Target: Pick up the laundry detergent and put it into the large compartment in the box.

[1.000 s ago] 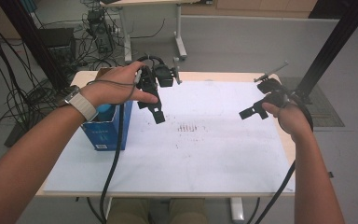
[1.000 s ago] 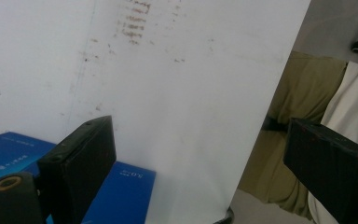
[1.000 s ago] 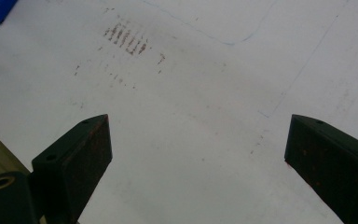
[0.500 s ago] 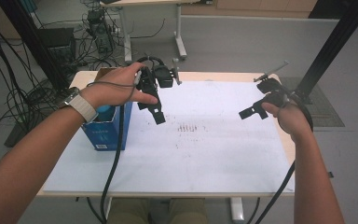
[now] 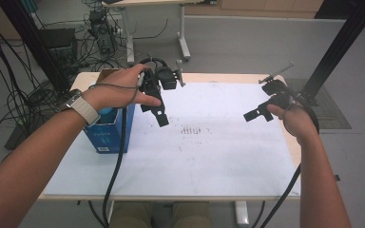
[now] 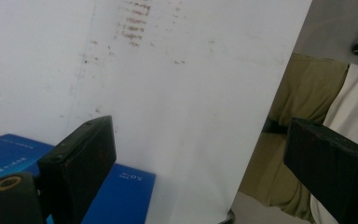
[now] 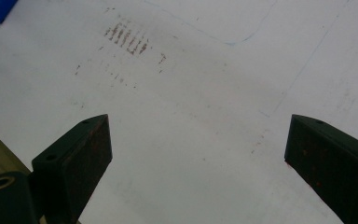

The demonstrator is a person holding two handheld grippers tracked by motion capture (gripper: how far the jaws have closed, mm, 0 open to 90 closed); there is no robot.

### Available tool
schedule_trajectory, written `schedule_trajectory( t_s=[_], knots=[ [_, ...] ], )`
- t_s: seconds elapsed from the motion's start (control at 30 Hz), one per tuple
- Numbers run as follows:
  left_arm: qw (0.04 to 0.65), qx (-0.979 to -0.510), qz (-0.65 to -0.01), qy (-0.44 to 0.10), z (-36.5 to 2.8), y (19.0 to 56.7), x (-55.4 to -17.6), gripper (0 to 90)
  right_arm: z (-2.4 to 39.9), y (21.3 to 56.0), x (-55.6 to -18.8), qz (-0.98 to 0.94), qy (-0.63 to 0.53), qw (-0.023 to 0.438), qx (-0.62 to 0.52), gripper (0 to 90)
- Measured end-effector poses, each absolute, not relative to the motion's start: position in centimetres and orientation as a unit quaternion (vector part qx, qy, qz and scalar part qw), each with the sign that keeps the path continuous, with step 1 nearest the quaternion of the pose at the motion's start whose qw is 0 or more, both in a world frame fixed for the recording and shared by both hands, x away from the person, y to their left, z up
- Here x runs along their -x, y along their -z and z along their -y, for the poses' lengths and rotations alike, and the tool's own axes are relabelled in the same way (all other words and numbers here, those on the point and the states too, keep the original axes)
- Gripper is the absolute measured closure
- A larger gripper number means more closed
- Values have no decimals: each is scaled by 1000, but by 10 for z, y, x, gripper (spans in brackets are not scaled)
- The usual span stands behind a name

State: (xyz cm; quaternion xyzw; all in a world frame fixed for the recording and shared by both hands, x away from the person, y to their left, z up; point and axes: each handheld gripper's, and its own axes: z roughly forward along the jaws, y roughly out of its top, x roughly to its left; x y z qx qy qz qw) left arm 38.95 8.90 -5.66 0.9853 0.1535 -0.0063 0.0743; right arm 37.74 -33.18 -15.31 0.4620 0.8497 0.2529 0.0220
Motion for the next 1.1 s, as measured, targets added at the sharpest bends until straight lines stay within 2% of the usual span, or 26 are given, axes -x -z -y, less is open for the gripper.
schedule_trajectory(
  t_s=[1.1],
  knots=[
    [67,-986,-153,8,-87,60,-391,97,334,154,-375,-850,-254,22,-462,70]
  ],
)
